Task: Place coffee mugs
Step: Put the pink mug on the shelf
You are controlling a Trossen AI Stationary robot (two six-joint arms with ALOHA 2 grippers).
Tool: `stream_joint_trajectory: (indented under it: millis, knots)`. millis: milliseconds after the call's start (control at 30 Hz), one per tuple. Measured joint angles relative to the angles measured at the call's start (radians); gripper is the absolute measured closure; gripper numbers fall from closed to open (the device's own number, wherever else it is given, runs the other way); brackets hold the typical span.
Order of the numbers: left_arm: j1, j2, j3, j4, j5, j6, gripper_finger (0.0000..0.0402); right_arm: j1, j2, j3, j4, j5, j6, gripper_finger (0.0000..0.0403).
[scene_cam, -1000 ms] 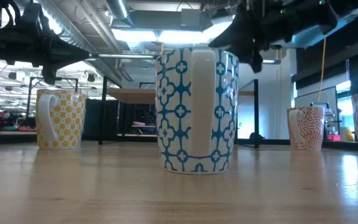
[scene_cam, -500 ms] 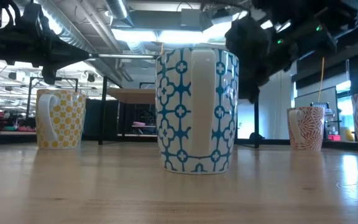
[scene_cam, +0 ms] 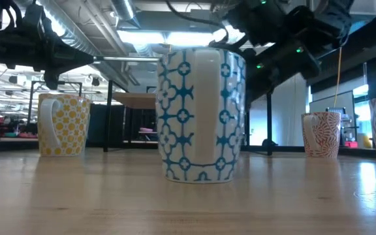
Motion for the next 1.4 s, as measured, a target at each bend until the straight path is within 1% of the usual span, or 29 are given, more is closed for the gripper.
stream_joint_trajectory:
  millis: [233,433,667,867,967,1100,1233,1400]
  knots:
    - [0.000,0.000,0.000,0.001,0.000,0.000,0.0392,0.000,0.015,0.013,0.001,0.100,-0.002,0.0219]
    - [0.000,0.000,0.000,0.001,0.000,0.011,0.0392,0.000,0.034,0.012,0.033,0.110,-0.003,0.0219]
    - [0.000,0.000,0.000,0.002,0.000,0.026,0.0392,0.001,0.103,0.019,0.158,0.201,-0.003,0.0219]
    - [0.000,0.000,0.000,0.011,-0.039,0.070,0.0392,0.001,0.128,0.018,0.199,0.206,0.001,0.0219]
    - [0.000,0.000,0.000,0.029,-0.042,0.071,0.0392,0.001,0.130,0.019,0.217,0.245,-0.007,0.0220]
    - [0.000,0.000,0.000,0.037,-0.042,0.071,0.0392,0.000,0.131,0.019,0.242,0.273,-0.028,0.0238]
    - [0.000,0.000,0.000,0.037,-0.044,0.088,0.0392,0.000,0.131,0.019,0.228,0.276,-0.027,0.0269]
    - [0.000,0.000,0.000,0.042,-0.071,0.104,0.0392,0.000,0.131,0.019,0.223,0.276,-0.027,0.0310]
